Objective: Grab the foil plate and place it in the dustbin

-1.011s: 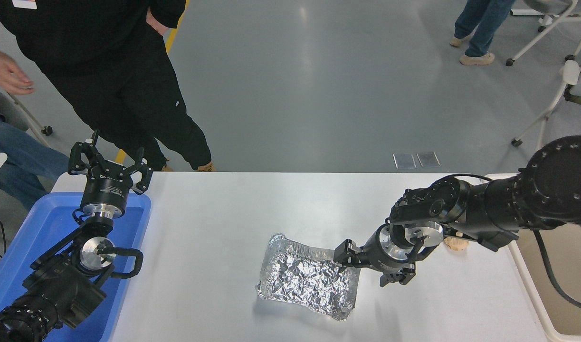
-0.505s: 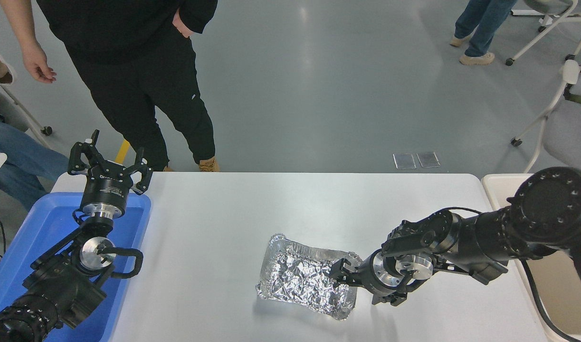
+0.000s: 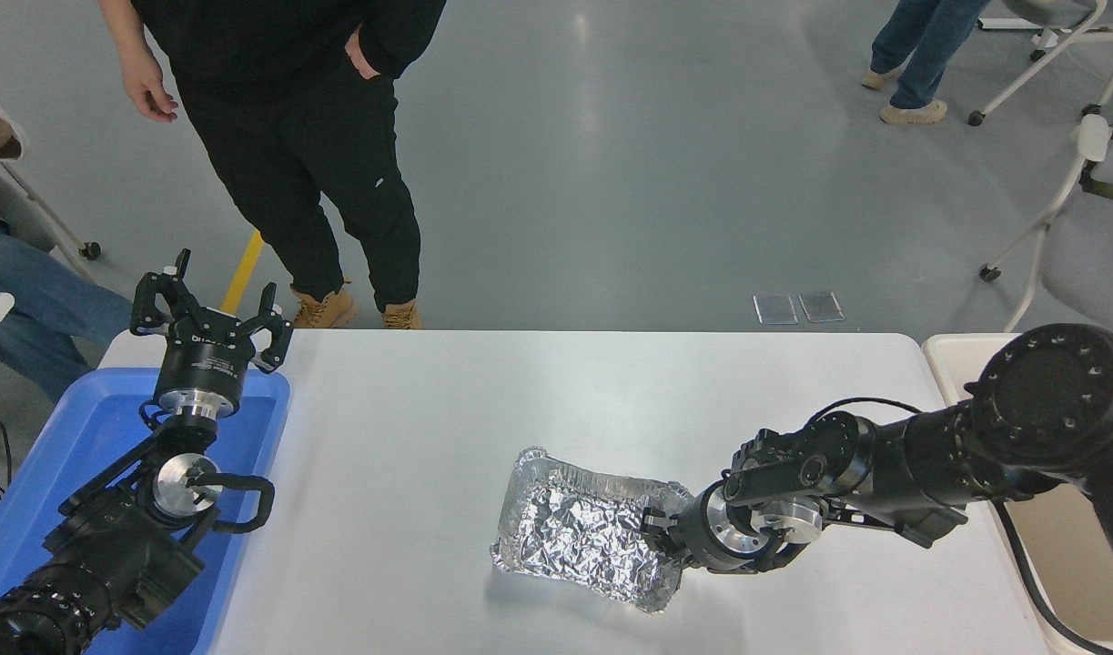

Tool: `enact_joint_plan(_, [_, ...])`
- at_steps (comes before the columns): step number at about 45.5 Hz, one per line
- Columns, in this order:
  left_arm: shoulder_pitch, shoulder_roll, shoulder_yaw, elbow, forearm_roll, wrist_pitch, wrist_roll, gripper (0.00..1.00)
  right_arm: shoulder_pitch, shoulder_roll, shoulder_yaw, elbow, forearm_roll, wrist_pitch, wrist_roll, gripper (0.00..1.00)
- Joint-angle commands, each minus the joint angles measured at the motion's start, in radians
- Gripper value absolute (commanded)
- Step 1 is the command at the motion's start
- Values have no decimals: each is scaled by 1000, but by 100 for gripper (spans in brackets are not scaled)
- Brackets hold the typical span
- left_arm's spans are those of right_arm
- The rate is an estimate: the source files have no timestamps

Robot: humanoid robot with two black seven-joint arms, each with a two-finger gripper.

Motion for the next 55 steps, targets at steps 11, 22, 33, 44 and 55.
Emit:
enact_joint_plan(11, [0,0,0,0,0,1,0,99,264,-151,-8,94,-2,74,5,0])
enact_joint_plan(22, [0,0,0,0,0,1,0,99,380,-249,3,95,-2,158,5,0])
enact_joint_plan(33, [0,0,0,0,0,1,0,99,551,-367,9,95,-1,262,5,0])
enact_joint_plan(44, [0,0,0,0,0,1,0,99,681,-479,30,94,-2,344,5,0])
enact_joint_plan(55, [0,0,0,0,0,1,0,99,687,-546,29,87,-7,354,5,0])
